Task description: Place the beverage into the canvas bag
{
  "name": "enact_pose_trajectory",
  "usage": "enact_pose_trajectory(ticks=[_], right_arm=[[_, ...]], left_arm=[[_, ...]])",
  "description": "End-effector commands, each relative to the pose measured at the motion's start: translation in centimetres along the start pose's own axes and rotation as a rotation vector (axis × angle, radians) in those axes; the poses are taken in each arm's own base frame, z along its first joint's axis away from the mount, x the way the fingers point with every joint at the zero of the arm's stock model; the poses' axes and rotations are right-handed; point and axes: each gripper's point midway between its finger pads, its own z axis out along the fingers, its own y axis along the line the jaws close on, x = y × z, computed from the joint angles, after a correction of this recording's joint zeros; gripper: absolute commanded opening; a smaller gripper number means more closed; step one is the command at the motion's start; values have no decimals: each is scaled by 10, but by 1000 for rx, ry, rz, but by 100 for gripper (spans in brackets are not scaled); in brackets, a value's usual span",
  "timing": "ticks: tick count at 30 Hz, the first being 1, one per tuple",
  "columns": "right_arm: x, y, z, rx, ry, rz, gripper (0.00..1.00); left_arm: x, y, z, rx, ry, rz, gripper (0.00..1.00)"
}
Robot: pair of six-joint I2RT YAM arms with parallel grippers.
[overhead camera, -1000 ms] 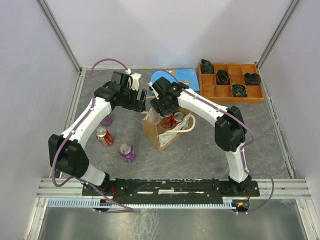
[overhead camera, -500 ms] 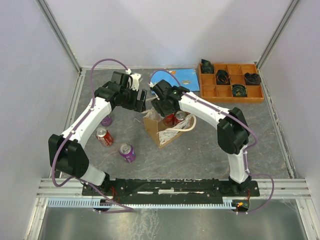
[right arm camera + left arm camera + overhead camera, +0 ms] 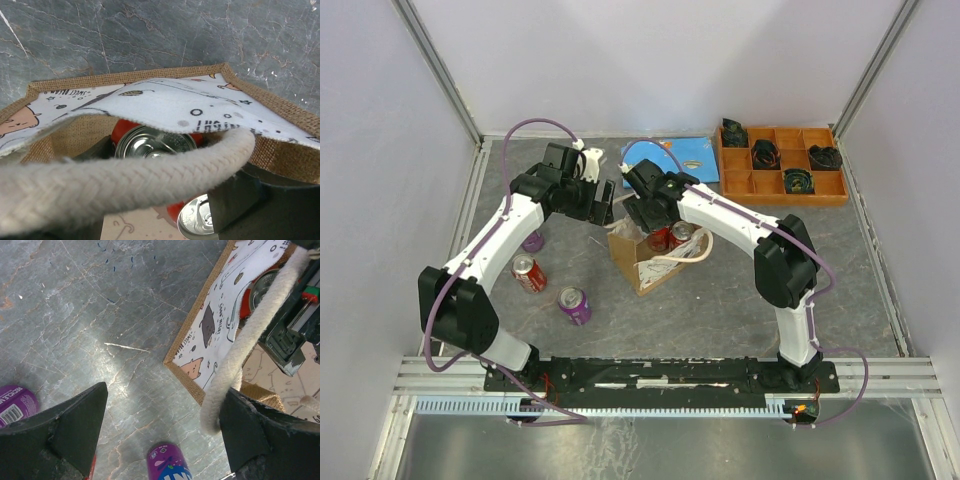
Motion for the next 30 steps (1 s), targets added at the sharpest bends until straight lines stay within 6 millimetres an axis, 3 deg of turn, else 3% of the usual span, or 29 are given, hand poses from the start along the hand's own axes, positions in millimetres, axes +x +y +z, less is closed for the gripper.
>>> enact_pose_trajectory(ticks=[1,11,20,30], right_arm=[[8,-30,-1,134,46,3,77],[7,-45,-10,200,44,-21,97],[7,-54,-13,251,38,-17,99],[-17,-22,-31,41,-51,-4,99]], left_arm=[[-2,-4,-3,29,8,-3,94],[0,-6,0,46,24,3,93],[3,-6,1,51,35,6,93],[-2,-9,0,69,29,8,94]])
